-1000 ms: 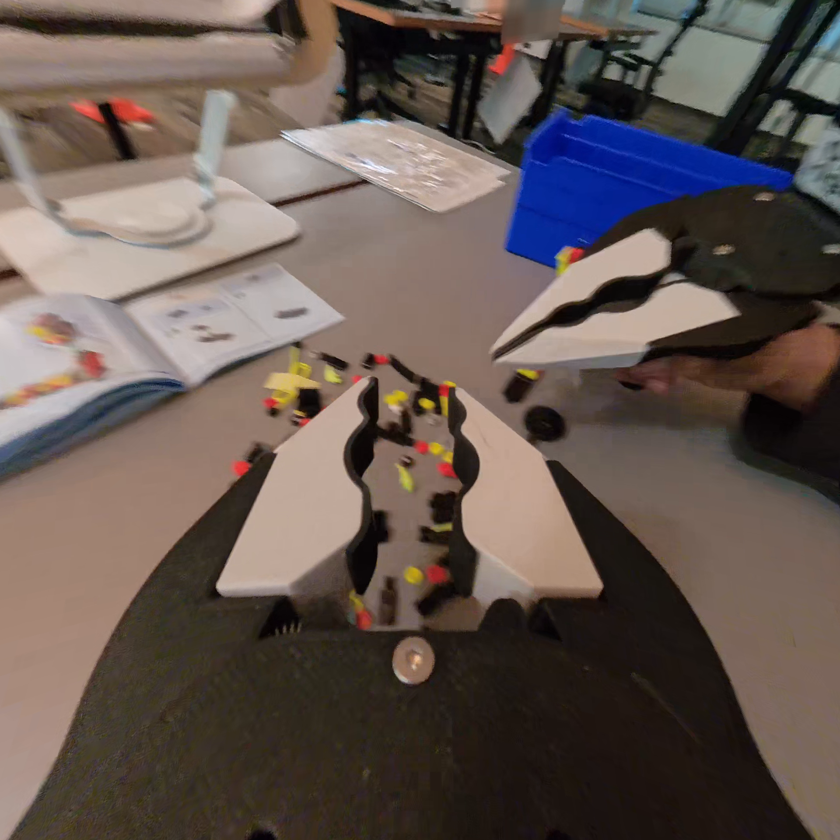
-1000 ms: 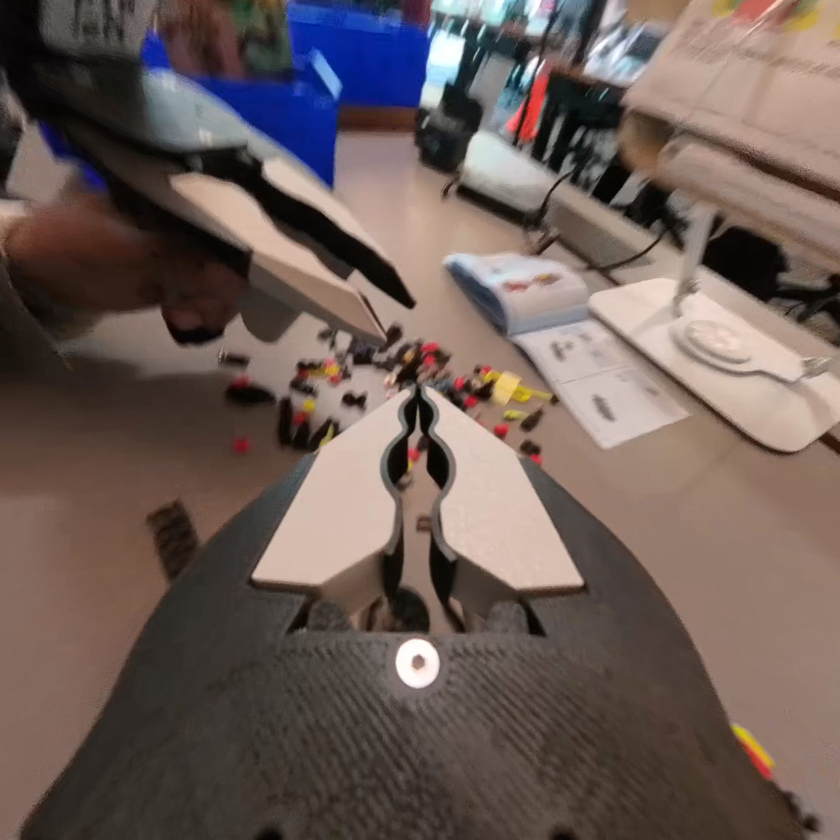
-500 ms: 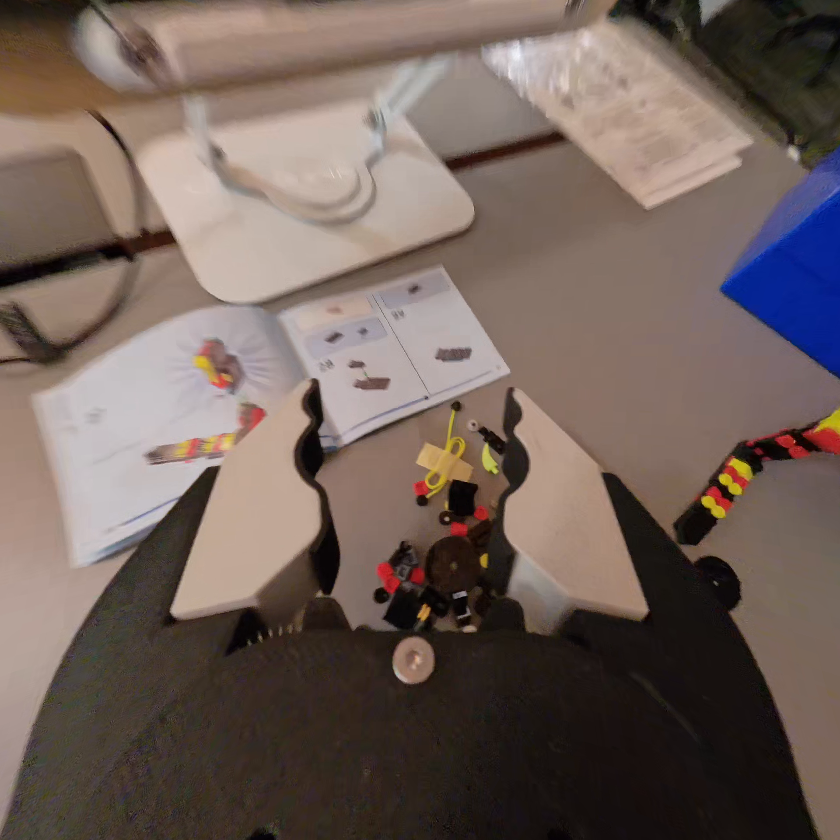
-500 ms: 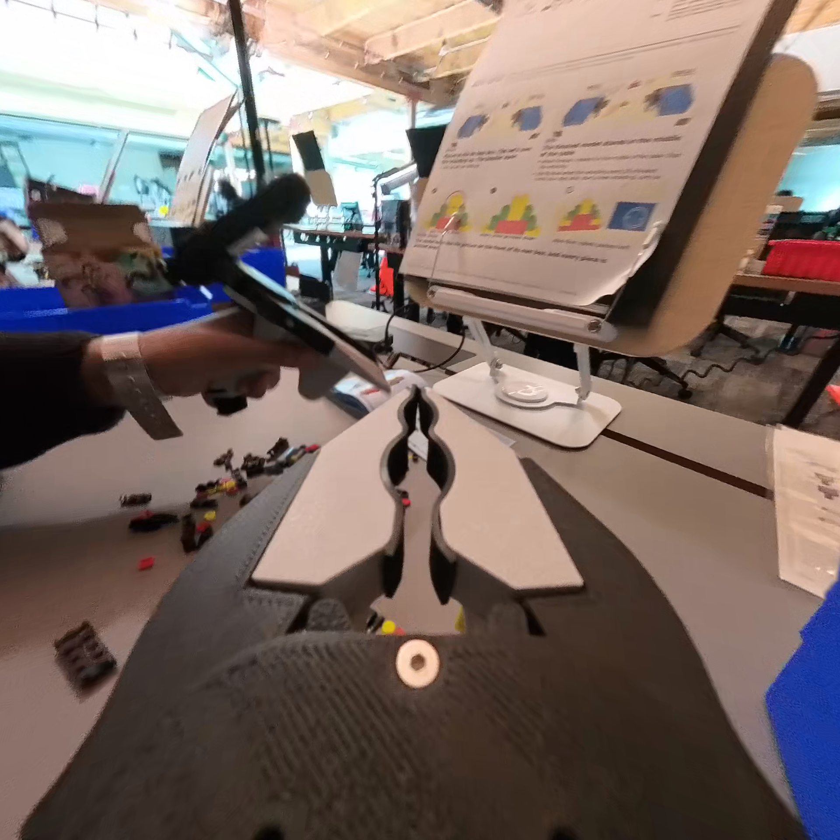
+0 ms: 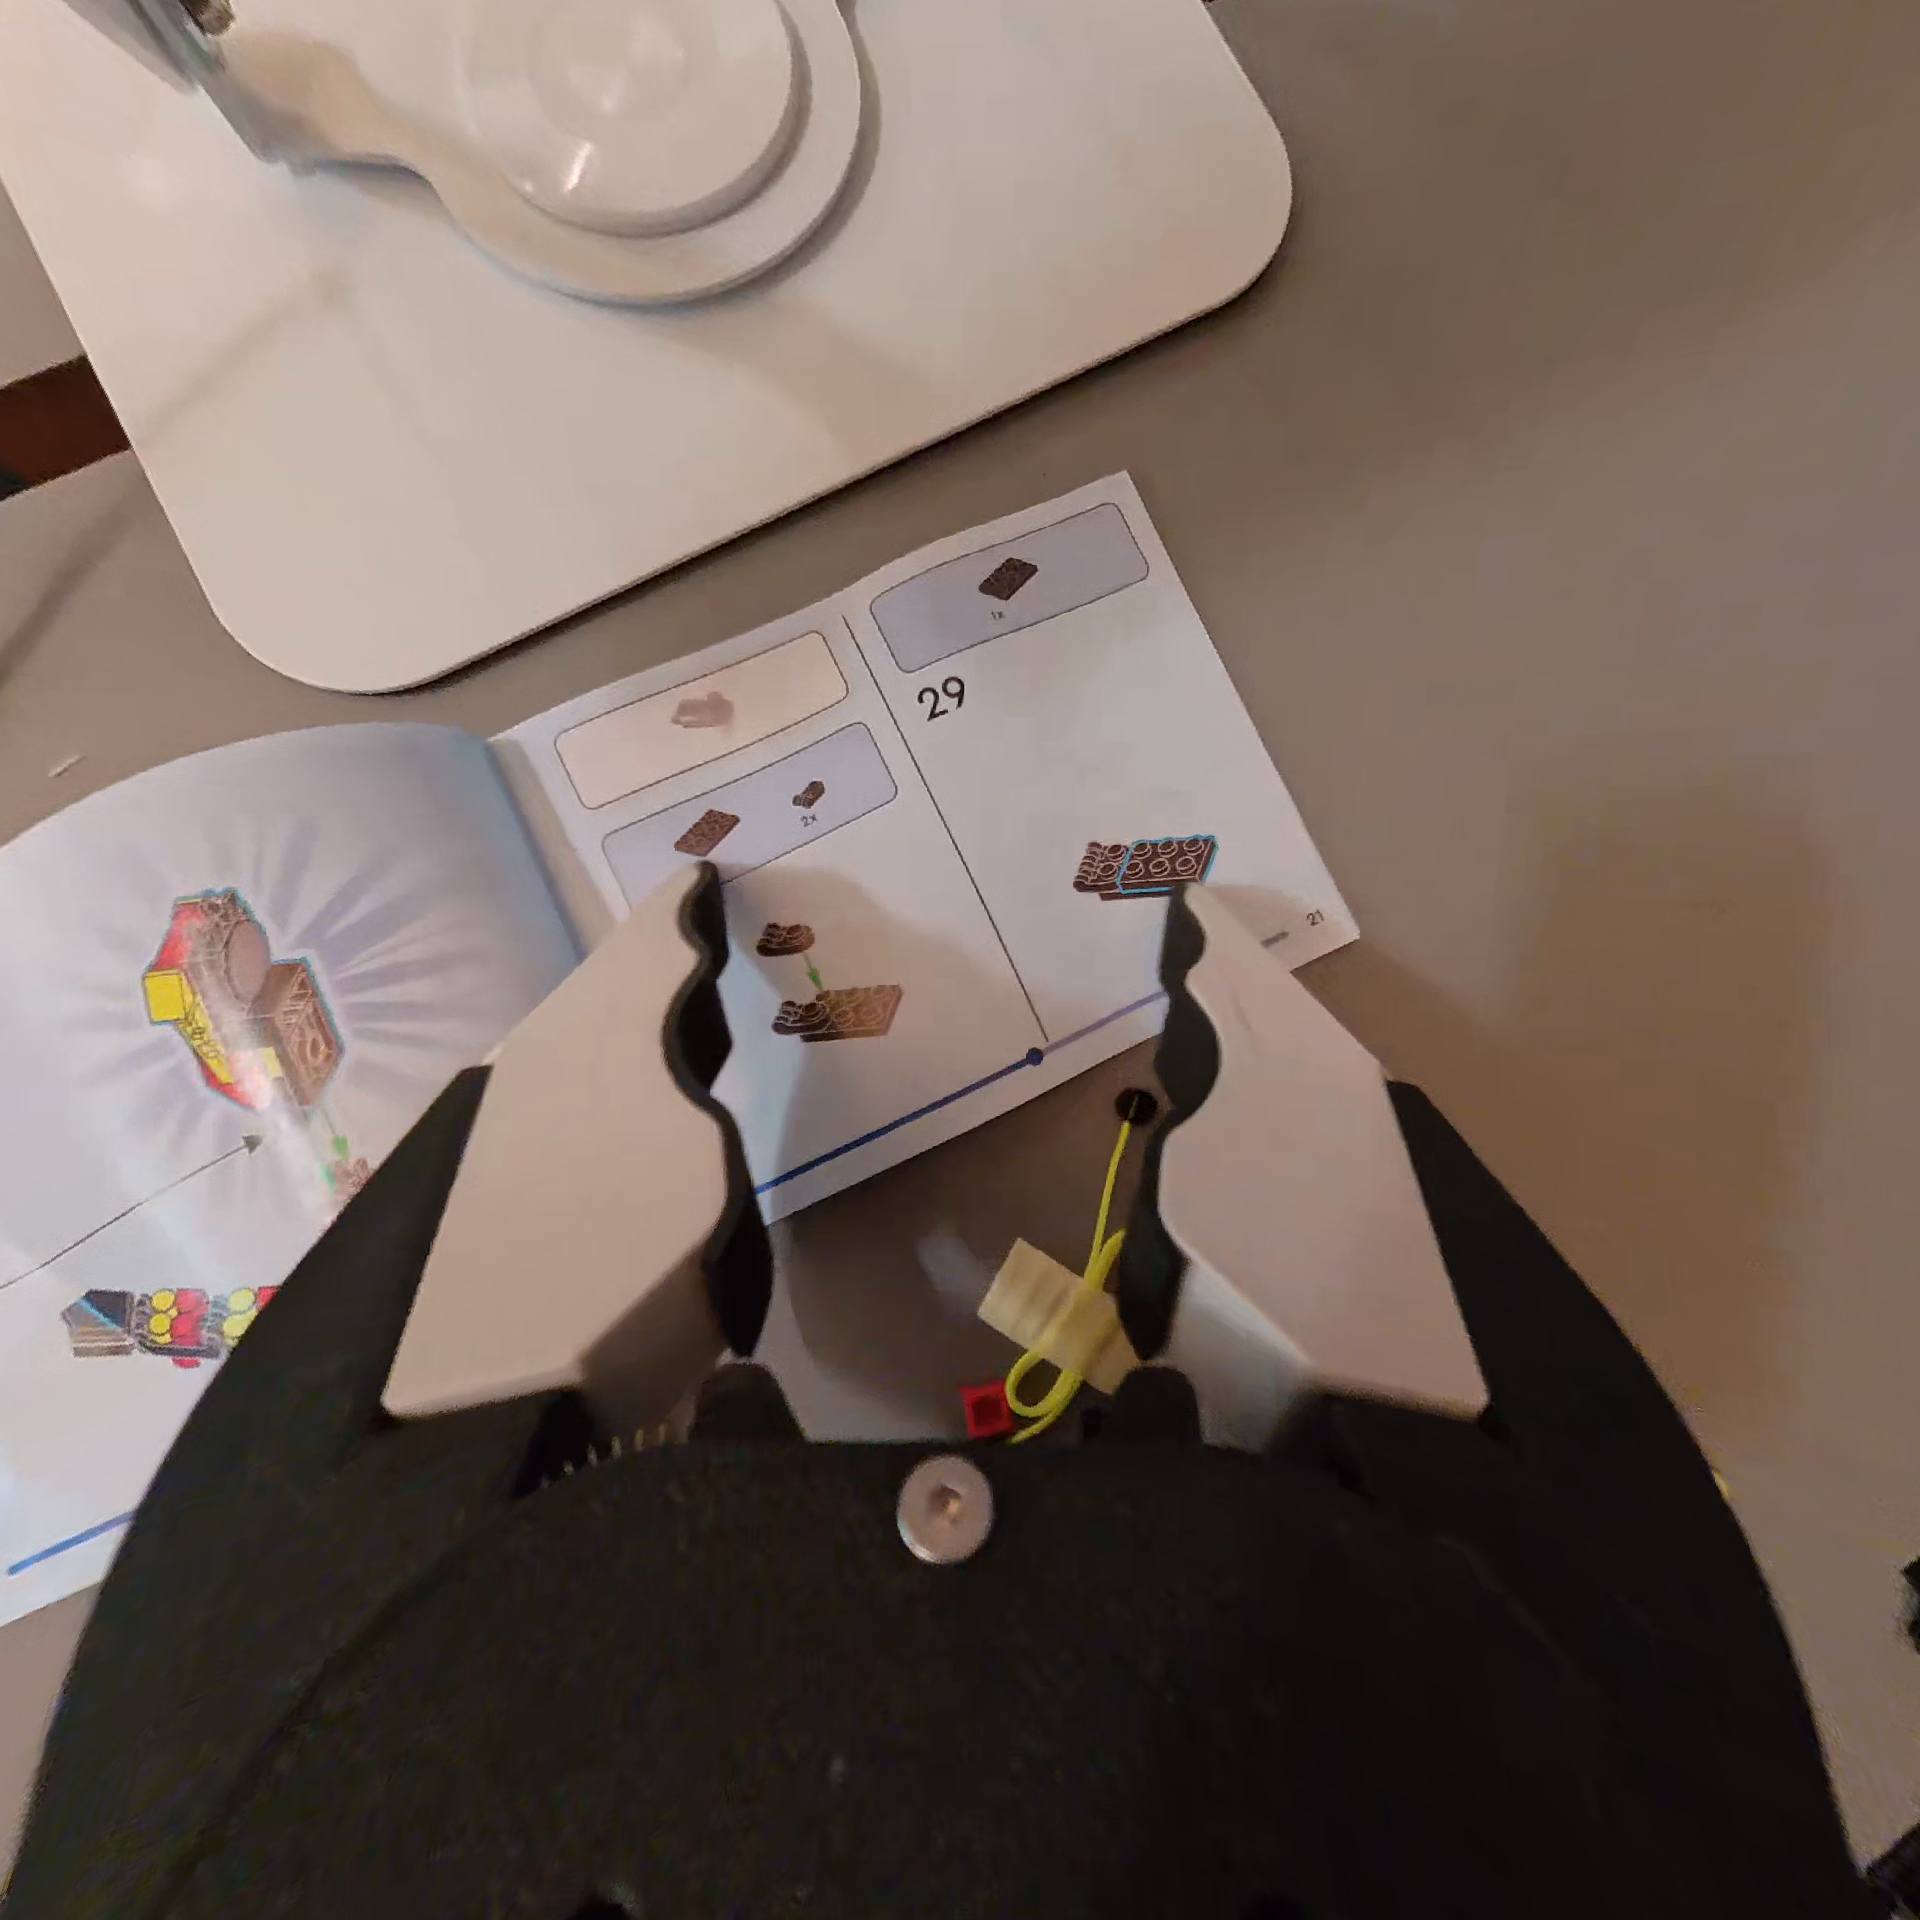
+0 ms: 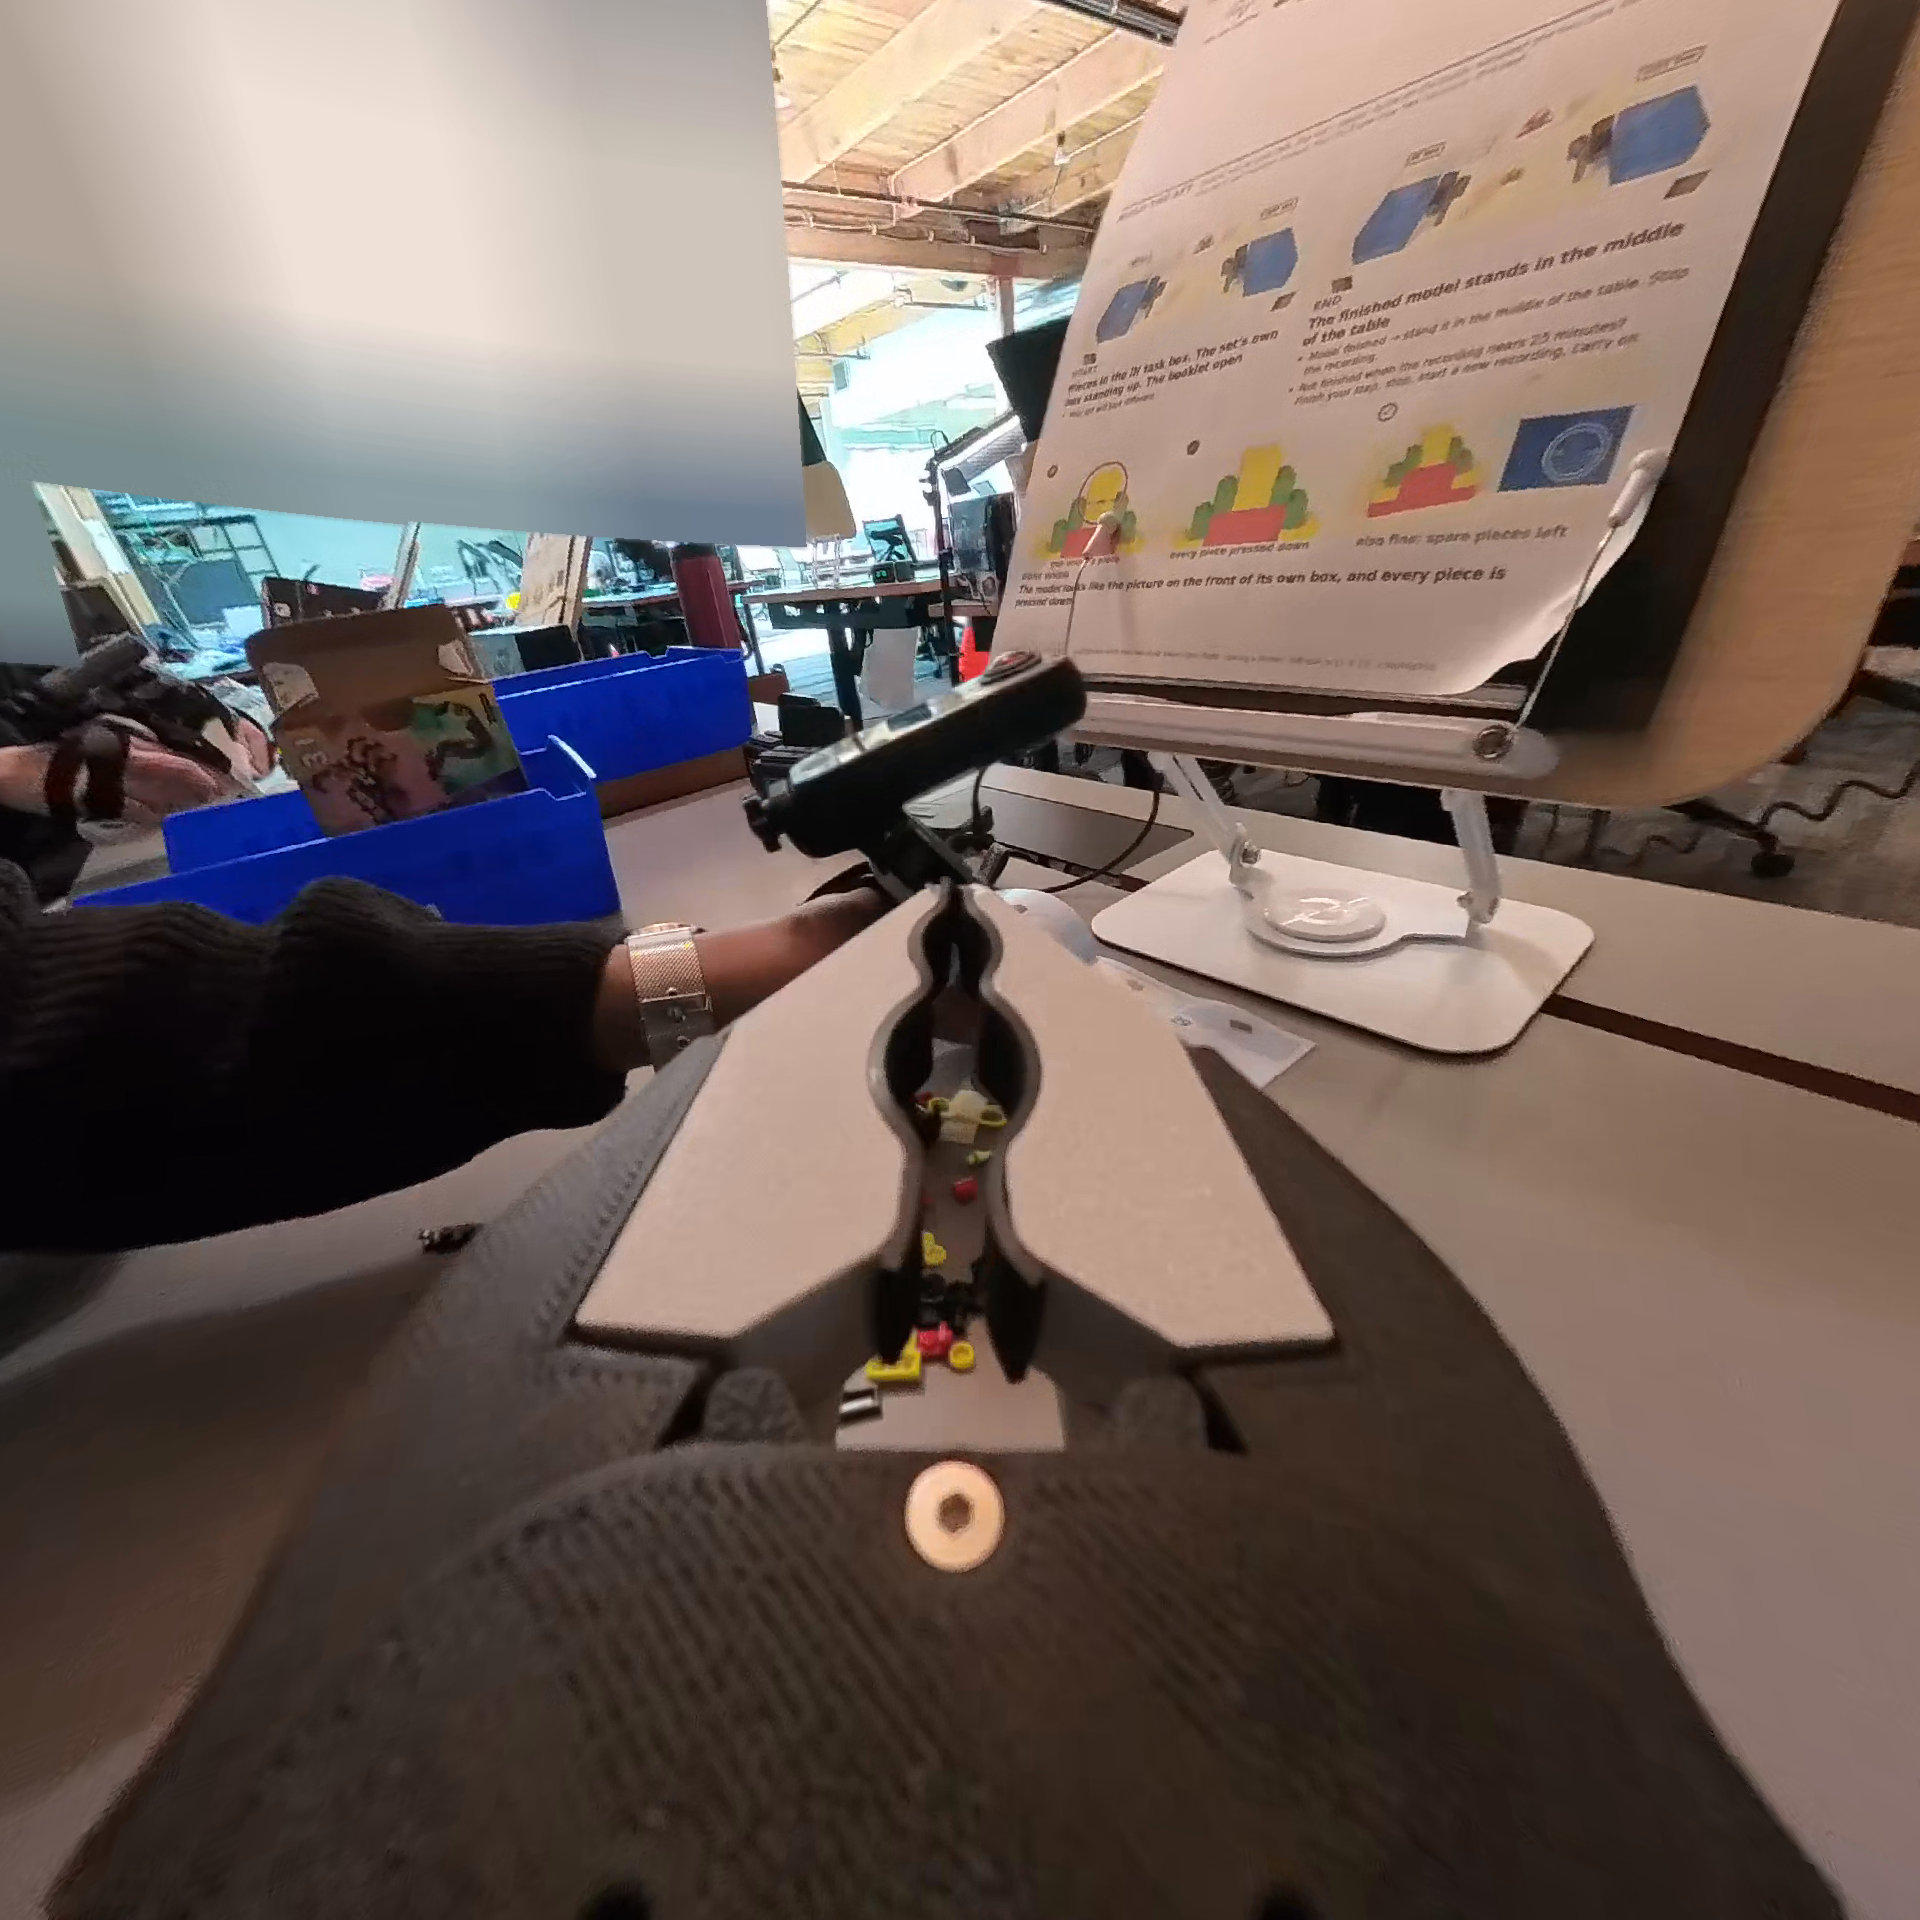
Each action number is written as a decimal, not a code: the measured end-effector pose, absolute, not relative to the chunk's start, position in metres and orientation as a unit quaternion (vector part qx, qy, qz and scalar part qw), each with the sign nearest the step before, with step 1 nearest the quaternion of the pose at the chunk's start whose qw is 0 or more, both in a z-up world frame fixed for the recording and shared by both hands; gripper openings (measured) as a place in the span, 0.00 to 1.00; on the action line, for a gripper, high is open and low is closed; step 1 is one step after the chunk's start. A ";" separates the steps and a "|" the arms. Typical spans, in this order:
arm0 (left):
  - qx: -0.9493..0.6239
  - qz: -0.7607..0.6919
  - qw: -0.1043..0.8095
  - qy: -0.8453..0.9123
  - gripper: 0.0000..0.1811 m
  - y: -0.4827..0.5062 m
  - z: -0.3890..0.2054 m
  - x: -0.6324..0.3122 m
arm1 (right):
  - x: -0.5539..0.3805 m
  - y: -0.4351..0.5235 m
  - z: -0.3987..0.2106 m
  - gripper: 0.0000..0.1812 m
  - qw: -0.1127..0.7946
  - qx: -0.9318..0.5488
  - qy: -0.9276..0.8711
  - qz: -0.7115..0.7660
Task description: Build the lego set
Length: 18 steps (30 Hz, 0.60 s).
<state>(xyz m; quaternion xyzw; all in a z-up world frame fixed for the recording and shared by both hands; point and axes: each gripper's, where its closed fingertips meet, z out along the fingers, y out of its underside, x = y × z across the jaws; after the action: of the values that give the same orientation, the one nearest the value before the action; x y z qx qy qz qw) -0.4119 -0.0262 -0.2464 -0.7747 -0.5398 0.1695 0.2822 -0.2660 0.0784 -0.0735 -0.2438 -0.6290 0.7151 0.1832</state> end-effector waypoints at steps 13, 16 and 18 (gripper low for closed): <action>-0.746 0.103 0.352 -0.555 0.00 -0.018 -0.240 -0.411 | -0.275 0.073 -0.079 0.00 0.175 -0.249 -0.636 0.709; -0.746 0.107 0.358 -0.552 0.13 -0.011 -0.236 -0.409 | -0.276 0.074 -0.079 0.00 0.173 -0.253 -0.634 0.710; -0.754 0.119 0.346 -0.546 0.37 -0.005 -0.238 -0.407 | -0.277 0.075 -0.080 0.00 0.168 -0.259 -0.632 0.711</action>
<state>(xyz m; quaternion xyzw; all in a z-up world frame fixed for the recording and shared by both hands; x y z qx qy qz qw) -0.4073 -0.0054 -0.2378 -0.7540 -0.5459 0.1192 0.3455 -0.2768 0.0752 -0.0795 -0.2592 -0.6317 0.7110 0.1681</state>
